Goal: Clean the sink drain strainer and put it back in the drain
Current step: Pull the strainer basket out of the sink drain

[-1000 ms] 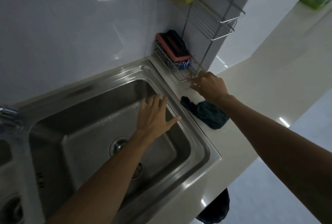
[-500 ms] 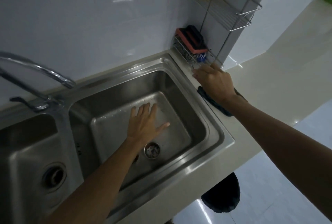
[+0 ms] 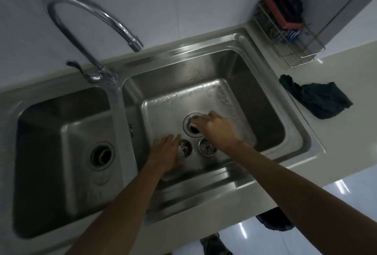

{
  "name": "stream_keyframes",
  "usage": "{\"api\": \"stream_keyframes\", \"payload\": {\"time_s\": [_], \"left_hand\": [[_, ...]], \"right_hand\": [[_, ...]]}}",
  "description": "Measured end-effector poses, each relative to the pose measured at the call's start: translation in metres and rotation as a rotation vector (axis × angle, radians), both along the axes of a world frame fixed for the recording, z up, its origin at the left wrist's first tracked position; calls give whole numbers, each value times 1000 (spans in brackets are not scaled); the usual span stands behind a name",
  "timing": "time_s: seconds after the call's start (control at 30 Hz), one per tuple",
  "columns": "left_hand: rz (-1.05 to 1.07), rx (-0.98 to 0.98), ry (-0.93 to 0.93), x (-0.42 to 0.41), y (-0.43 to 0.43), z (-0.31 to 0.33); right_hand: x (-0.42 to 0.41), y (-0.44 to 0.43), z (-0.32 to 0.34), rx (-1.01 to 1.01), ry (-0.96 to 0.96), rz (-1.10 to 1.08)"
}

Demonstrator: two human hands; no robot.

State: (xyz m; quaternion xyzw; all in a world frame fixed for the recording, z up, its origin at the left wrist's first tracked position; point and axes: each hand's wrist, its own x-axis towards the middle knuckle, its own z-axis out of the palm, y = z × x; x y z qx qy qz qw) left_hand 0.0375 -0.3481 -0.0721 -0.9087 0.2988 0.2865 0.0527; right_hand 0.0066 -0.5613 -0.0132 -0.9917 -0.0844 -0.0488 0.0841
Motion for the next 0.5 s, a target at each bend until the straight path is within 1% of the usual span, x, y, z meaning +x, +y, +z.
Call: {"api": "stream_keyframes", "payload": {"time_s": [0.1,0.23,0.33,0.5], "left_hand": [[26,25,50,3,-11,-12],[68,71,58,4,-20,-24],[95,40,15,3,-22,-30],[220,-43,7,2,-22,-23]], "right_hand": [[1,3,-17,70,22,-45],[6,-5,-28,93,62,-80],[12,-11,-31,149,152,-102],[9,-19,-28,206,196,-133]]}}
